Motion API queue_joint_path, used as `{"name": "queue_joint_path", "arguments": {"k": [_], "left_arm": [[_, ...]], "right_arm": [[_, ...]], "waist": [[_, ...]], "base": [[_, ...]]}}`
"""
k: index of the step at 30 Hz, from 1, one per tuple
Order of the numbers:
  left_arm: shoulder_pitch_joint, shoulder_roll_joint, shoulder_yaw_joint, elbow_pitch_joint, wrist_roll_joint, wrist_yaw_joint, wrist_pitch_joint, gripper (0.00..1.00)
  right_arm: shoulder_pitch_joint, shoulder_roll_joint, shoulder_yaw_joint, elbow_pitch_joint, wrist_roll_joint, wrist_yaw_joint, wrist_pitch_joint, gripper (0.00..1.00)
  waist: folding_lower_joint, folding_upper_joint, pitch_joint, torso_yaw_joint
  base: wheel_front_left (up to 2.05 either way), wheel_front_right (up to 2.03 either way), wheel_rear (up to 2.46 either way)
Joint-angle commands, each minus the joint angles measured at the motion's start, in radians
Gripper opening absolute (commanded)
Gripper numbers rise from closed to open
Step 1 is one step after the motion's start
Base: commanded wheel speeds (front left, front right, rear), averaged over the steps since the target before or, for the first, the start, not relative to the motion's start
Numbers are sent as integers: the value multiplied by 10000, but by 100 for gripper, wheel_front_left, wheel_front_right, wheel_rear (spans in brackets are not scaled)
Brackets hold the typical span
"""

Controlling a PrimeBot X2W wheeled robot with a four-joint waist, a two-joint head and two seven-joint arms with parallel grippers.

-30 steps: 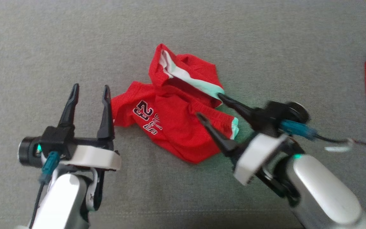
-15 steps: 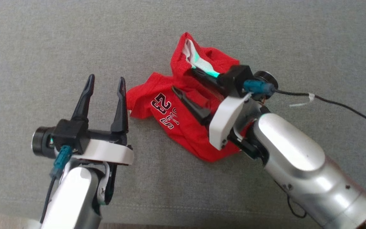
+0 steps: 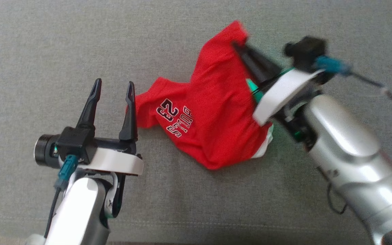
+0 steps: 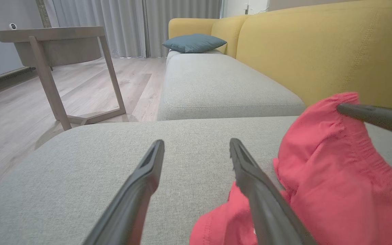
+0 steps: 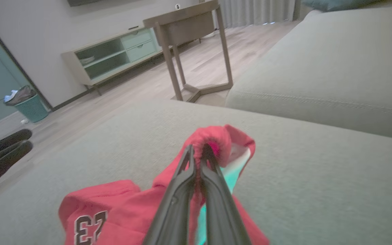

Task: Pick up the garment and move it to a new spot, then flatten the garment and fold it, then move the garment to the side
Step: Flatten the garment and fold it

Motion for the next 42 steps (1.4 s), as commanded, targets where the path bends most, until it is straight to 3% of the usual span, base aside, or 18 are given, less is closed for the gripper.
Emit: {"name": "queue_joint_path", "arguments": {"k": [1,14,26,27,28,37,42], "left_arm": [[-184,118,451,-296,114,-73,-122,100],[-447,-188,507,-259,388,-381,-122,100],[-787,-383,511,-131,628,-624,-122,100],[-804,-401,512,-105,648,-636,-122,100],[-811,-416,519,-80,661,-648,-122,100],[-543,-448,753,50,695,-663,-122,100],[-250,-367,978,40,701,-591,-122,100]], "right_arm": [[-291,-93,-353,-187,74,65,-164,0],[-1157,-1201,-2772,1859,841,65,-696,0],[-2111,-1138,-3070,4137,1203,65,-1070,0],[-2132,-1102,-2965,4238,1212,65,-1096,40],[-2131,-1074,-2849,4331,1215,65,-1111,100],[-1205,-1668,-2082,3872,911,65,-2213,100],[-294,-2032,-2721,2556,352,65,-2485,100]], "waist": [[0,0,30,-31],[0,0,679,201],[0,0,1271,366],[0,0,1273,359],[0,0,1263,337],[0,0,748,-52],[0,0,388,-396]], "base": [[0,0,0],[0,0,0],[0,0,0],[0,0,0],[0,0,0],[0,0,0],[0,0,0]]}}
